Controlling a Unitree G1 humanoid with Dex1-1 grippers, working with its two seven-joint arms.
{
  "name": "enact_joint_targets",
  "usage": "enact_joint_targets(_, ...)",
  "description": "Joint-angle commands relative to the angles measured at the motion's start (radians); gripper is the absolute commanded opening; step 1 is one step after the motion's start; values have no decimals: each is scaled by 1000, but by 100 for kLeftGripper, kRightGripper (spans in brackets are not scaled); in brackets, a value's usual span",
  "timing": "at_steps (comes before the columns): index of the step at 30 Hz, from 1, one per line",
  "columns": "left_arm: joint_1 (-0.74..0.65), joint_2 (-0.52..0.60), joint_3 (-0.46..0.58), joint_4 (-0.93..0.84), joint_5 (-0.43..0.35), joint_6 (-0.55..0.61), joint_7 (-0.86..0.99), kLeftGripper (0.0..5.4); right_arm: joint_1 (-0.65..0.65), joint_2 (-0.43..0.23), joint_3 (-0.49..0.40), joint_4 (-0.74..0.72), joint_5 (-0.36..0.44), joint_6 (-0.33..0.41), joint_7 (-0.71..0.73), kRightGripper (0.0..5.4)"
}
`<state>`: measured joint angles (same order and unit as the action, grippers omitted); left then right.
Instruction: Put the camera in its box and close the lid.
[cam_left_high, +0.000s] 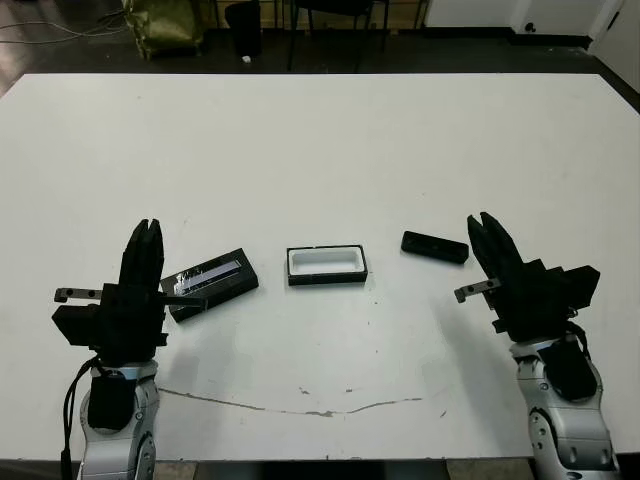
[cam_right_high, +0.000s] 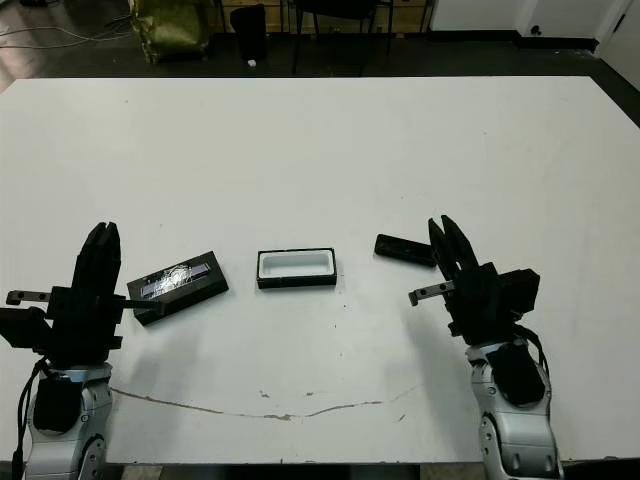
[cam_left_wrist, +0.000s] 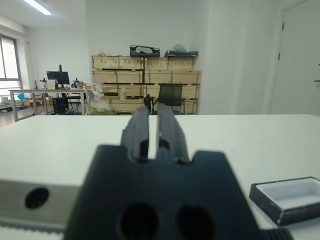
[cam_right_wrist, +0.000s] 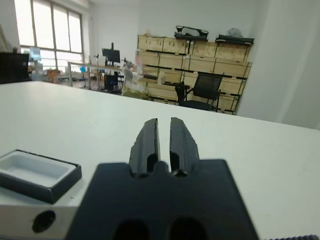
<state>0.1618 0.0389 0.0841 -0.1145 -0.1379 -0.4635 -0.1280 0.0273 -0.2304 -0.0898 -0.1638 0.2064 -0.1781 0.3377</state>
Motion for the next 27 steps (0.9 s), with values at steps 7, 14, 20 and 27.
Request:
enact_joint_targets(7,19,-5,-3,12,13,5,10,0,-148,-207,-61,25,7,170,101,1)
enact_joint_targets(14,22,-5,-4,1,10,22,12,0,-261,-315,-47,43,9,321,188,73)
enact_joint_targets(20,26,-4,-6,-10,20,25,18,0,-350,-349,-1,120,-19,330,254,206)
enact_joint_targets(27,25,-3,-5,-8,14,26,18,0,-458,-356,72,297,-67,308,343,361)
